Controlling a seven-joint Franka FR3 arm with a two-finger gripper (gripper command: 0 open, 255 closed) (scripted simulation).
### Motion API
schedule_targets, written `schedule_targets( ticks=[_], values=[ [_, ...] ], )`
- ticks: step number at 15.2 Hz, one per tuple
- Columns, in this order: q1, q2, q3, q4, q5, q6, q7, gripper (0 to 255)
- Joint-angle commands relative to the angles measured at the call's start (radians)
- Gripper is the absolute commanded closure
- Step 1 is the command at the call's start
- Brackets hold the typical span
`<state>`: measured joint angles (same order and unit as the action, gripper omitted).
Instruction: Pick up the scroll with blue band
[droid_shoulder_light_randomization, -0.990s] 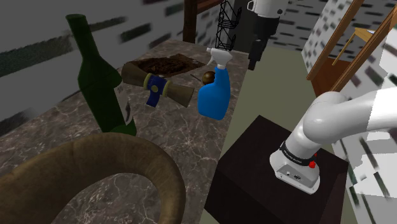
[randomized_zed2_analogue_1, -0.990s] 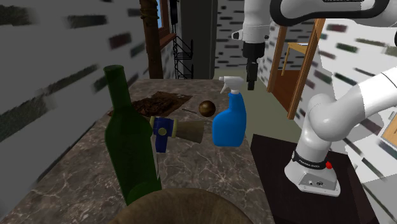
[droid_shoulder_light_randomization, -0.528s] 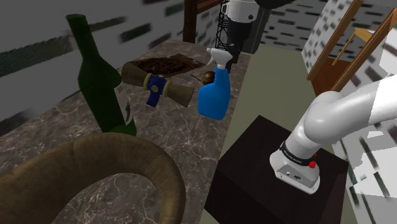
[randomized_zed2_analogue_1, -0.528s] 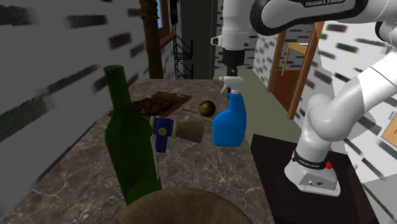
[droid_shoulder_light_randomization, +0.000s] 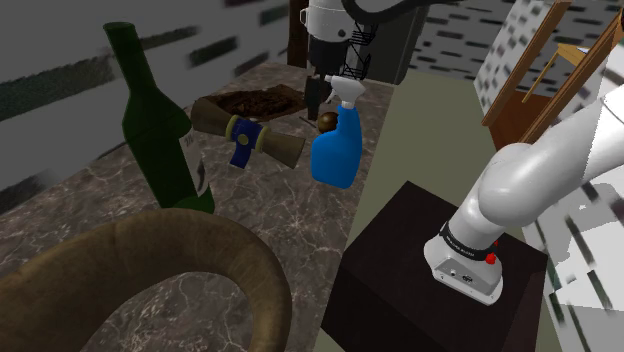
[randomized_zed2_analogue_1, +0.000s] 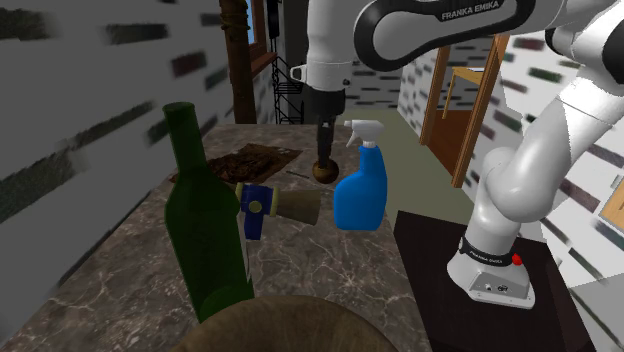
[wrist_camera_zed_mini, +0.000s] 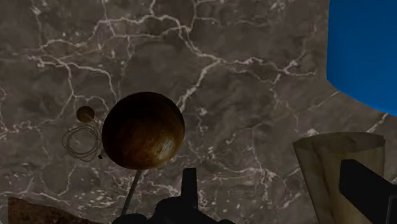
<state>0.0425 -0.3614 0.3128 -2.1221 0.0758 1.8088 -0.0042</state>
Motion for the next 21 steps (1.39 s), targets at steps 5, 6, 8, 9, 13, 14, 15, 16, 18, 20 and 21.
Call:
schedule_targets(
  ticks=[5, 6, 8, 9, 13, 14, 15, 16, 18, 20, 21],
  values=[
    [0.019, 0.202, 0.087, 0.174, -0.069, 0.051, 0.083, 0],
    [0.023, 0.237, 0.1, 0.206, -0.086, 0.056, 0.098, 0],
    [0.035, 0.31, 0.124, 0.275, -0.124, 0.063, 0.129, 0],
    [0.043, 0.347, 0.135, 0.311, -0.145, 0.064, 0.144, 0],
    [0.081, 0.478, 0.164, 0.444, -0.223, 0.057, 0.195, 0],
    [0.081, 0.478, 0.163, 0.431, -0.223, 0.07, 0.196, 0],
    [0.081, 0.478, 0.162, 0.418, -0.224, 0.083, 0.197, 0],
    [0.08, 0.479, 0.162, 0.405, -0.225, 0.096, 0.199, 0],
    [0.08, 0.481, 0.161, 0.381, -0.227, 0.122, 0.202, 0],
    [0.08, 0.485, 0.16, 0.351, -0.231, 0.156, 0.207, 0],
    [0.08, 0.485, 0.16, 0.351, -0.231, 0.156, 0.207, 0]
  ],
)
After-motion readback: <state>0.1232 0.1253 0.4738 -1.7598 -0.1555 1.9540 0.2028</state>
